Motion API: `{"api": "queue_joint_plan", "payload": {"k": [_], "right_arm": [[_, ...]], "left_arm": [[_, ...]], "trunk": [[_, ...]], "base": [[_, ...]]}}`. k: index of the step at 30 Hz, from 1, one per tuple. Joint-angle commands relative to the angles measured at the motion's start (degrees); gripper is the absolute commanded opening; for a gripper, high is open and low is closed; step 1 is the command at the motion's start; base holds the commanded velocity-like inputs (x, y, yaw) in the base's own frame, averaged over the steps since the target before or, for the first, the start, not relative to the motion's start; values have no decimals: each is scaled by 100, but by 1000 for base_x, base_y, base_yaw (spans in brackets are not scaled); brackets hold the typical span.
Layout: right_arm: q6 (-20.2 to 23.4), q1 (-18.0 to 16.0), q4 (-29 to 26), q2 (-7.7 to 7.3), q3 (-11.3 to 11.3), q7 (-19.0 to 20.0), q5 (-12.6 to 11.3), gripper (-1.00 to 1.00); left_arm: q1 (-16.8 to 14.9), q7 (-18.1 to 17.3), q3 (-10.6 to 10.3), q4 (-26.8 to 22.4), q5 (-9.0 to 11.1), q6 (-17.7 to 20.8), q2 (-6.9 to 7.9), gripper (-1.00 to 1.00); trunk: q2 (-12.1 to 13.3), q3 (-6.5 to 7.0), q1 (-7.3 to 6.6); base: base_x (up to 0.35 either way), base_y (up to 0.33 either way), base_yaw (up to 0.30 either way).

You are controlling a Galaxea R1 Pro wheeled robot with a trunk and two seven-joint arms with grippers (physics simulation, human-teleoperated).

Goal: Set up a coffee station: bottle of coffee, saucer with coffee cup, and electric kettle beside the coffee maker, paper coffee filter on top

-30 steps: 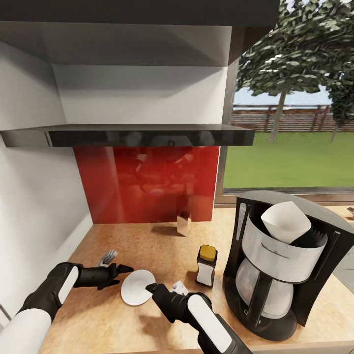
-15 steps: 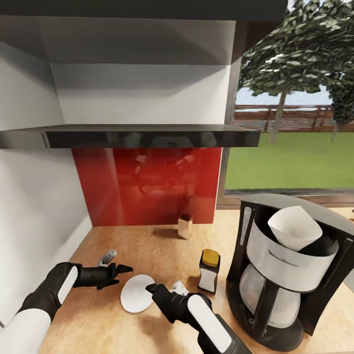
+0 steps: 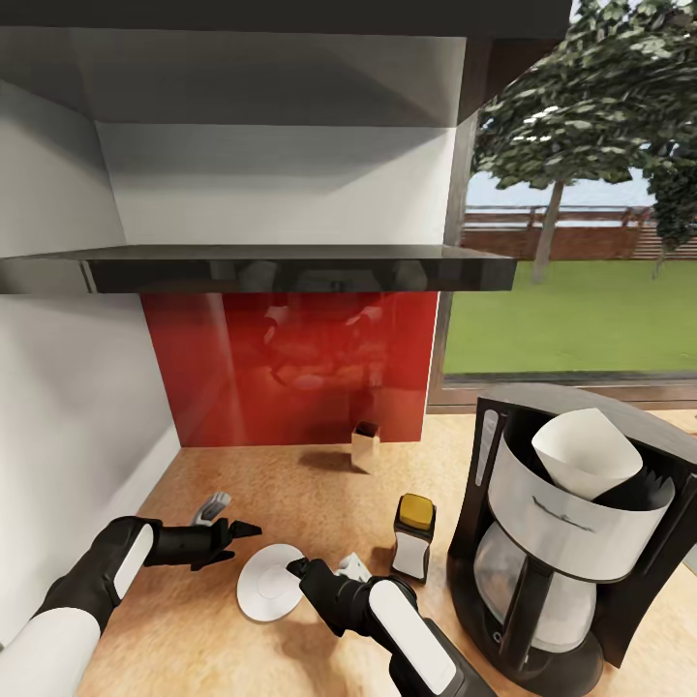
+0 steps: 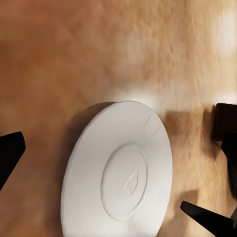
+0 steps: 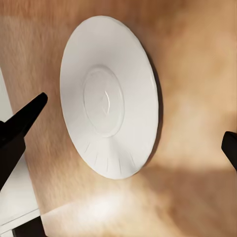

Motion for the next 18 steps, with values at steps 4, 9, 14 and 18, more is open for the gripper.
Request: {"api": "queue_joint_plan", "payload": {"k": [4,9,14,18], "right_arm": [[5,-2,-2,0,2,-38,-31,100],[5,-2,-1,0,2,-34,-31,100],[23,-5,-36,0,35,-14,-37,100],[23,-5,-95,0,30,-9,-39,100]], "left_arm": [[3,-25,8,7,-32,9,-7,100],[6,-18,11,8,-46,1,5,100],[40,-63,48,42,2,-34,29,100],[43,-60,67,7,25,-142,58,100]], "trunk": [[-5,-3,2],[-5,-3,2],[-4,-3,2],[-4,-3,2]], "base": [[0,0,0],[0,0,0],[56,28,0],[0,0,0]]}}
